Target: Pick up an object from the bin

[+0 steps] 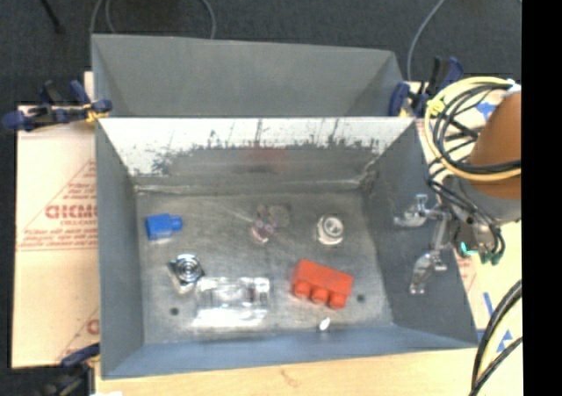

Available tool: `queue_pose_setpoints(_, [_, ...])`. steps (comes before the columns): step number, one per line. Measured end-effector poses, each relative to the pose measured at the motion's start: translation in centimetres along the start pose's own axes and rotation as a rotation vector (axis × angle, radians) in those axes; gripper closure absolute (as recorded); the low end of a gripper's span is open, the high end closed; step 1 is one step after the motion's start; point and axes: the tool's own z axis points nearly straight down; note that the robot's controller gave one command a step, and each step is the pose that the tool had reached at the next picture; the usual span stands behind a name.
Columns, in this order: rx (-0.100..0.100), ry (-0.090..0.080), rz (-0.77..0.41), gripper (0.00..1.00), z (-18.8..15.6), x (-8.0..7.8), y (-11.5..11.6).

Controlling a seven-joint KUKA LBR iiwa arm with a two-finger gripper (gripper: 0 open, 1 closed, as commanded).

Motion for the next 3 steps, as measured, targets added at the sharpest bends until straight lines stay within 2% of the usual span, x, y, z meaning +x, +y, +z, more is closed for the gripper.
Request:
queue_pose_setpoints(1, [0.003, -0.021, -0.048, 0.00, 11.4, 2.8, 4.3])
queue_pose_setpoints(2, [-0.004, -0.011, -0.116, 0.00, 9.8, 2.3, 12.5])
queue_pose_setpoints(3, [0.001, -0.009, -0.112, 1.00, 9.9, 2.4, 12.0])
